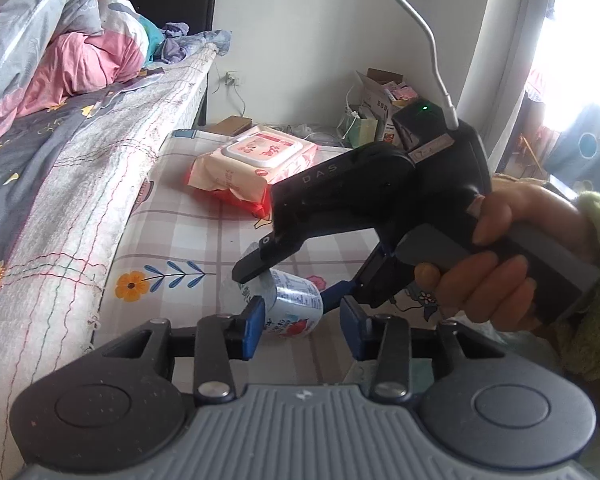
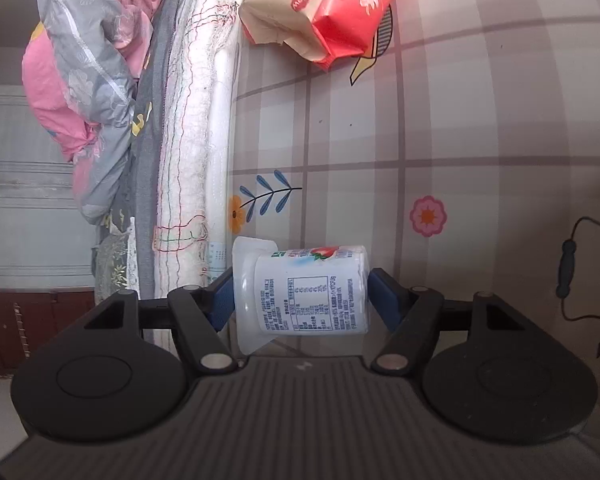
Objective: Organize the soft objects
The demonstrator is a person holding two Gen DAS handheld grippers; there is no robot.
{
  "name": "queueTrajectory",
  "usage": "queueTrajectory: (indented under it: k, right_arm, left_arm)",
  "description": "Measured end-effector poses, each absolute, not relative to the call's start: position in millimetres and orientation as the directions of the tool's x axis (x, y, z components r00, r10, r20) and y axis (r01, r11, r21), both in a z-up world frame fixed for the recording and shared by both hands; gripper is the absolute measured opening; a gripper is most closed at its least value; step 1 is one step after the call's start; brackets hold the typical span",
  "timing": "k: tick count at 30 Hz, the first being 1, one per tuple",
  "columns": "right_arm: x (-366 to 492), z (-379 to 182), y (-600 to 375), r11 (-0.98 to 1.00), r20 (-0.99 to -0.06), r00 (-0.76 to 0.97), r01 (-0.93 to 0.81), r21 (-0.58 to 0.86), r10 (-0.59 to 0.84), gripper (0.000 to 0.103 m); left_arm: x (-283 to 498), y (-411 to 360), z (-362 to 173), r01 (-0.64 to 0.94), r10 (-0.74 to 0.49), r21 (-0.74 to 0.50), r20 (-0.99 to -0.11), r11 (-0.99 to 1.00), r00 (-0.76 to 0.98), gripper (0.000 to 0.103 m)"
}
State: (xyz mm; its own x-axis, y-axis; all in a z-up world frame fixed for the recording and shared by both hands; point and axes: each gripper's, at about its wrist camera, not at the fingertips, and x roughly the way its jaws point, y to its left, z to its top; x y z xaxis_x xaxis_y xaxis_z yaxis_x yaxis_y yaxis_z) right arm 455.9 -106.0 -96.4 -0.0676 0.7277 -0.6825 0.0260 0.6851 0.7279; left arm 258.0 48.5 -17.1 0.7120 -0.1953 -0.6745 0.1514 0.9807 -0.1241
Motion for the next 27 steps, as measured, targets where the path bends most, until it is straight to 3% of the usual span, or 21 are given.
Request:
queueTrajectory:
  k: [5,11,19,22,25,27]
  right_arm:
    - [456,-94,-109,0.698,-0.695,-0.062,0.044,0.715,0.716,0.072]
    - [456,-93,-122,0.726,-0.724,-0.047,0.063,0.685,0.688,0.083]
    - [450,-71,-134,0.8,-0.798,0.06,-0.005,0.6,0.599,0.084]
    - [448,-65,-139,0.794,-0.789,0.098,-0.029,0.607,0.607,0.074]
    - [449,-67,-144,0.757,-0.753,0.099,-0.011,0.653,0.651,0.056]
    - [449,-68,-145,0.747,-0.743,0.095,-0.012,0.665,0.663,0.052]
  left_arm:
    - [265,50,-23,0.127,-0.172,-0.117,-0.709,0.985,0.684,0.043]
    - [274,42,-29,0.128,-0.172,-0.117,-0.741,0.985,0.649,0.05]
    - [279,37,-32,0.118,-0.166,-0.117,-0.747,0.986,0.643,0.058]
    - [284,30,-35,0.137,-0.164,-0.098,-0.749,0.986,0.642,0.059]
    - [287,24,-36,0.166,-0.175,-0.087,-0.744,0.982,0.645,0.061]
    - [289,19,-36,0.188,-0.182,-0.077,-0.742,0.979,0.646,0.061]
